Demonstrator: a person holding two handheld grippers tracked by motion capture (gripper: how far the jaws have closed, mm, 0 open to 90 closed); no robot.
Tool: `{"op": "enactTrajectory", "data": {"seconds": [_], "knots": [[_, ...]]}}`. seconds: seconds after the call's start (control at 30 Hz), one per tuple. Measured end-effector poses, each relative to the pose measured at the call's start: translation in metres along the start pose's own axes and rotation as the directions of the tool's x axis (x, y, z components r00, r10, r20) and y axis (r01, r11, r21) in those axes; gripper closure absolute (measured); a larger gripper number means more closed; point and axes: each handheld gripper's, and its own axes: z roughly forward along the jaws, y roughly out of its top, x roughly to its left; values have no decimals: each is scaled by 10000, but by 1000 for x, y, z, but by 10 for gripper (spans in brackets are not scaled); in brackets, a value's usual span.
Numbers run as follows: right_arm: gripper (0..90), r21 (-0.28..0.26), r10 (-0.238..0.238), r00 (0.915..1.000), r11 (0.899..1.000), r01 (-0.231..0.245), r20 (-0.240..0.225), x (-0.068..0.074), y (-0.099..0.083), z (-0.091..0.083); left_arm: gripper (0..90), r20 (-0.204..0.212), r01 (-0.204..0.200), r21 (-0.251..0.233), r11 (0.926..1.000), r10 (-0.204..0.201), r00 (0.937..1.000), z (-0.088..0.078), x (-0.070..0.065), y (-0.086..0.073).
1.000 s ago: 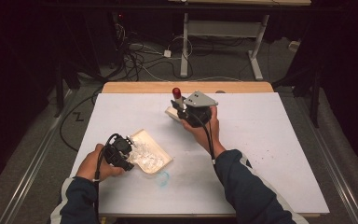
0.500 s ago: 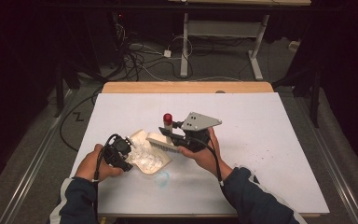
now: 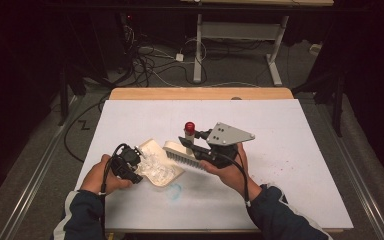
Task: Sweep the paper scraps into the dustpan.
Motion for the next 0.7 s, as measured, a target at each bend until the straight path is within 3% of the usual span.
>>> {"op": "enactTrajectory", "data": {"seconds": [0.17, 0.7], "knots": [[699, 35, 155, 9997, 9999, -156, 211, -9, 1, -17, 629, 27, 20, -17, 10000, -19, 10000, -1, 0, 0], [699, 383, 706, 9971, 9967, -717, 286, -32, -4, -87, 629, 118, 156, -197, 9997, -154, 9998, -1, -1, -1]]}}
